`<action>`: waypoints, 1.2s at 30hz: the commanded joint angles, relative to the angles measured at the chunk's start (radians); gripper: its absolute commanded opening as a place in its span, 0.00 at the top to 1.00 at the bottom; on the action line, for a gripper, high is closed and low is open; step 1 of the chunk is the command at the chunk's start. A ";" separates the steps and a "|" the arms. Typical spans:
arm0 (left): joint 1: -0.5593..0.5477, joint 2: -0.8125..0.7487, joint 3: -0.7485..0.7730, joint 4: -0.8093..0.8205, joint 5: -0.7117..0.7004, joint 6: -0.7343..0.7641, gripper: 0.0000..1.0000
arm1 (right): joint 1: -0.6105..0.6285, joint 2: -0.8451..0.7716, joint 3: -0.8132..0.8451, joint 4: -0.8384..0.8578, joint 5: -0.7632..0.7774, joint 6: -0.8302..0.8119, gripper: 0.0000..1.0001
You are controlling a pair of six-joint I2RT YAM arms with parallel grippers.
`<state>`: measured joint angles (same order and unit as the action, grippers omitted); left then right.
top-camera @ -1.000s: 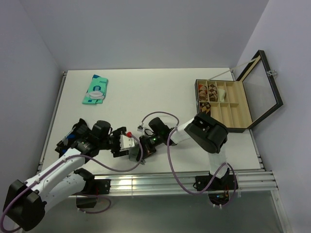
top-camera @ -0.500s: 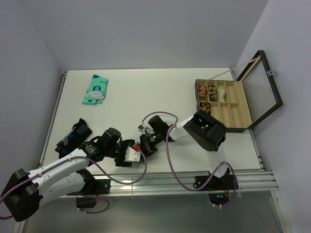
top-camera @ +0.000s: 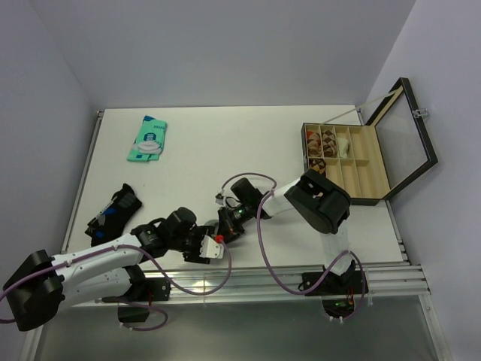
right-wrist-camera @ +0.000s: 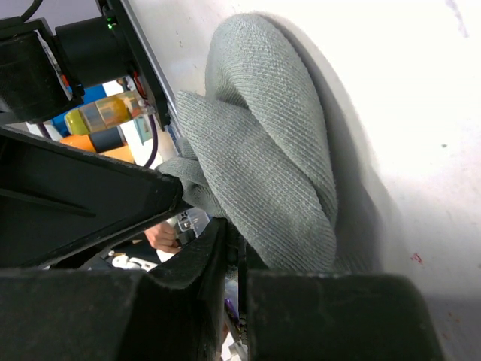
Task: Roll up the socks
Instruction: Roll the sock at the center of the board.
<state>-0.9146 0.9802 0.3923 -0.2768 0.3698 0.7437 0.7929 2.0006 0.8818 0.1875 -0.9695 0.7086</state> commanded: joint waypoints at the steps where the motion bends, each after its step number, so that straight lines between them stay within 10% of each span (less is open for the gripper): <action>1: -0.007 0.020 -0.023 0.154 -0.055 -0.052 0.37 | -0.017 0.044 -0.038 -0.048 0.123 -0.040 1.00; 29: -0.007 0.189 -0.001 0.169 -0.052 -0.093 0.67 | -0.017 0.010 -0.053 -0.043 0.143 -0.038 0.98; 36: -0.006 0.199 0.020 0.096 -0.028 -0.099 0.96 | -0.018 -0.075 -0.078 -0.049 0.225 -0.035 0.73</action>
<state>-0.9169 1.1545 0.3943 -0.1020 0.3134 0.6609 0.7853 1.9598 0.8429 0.2024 -0.9371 0.7139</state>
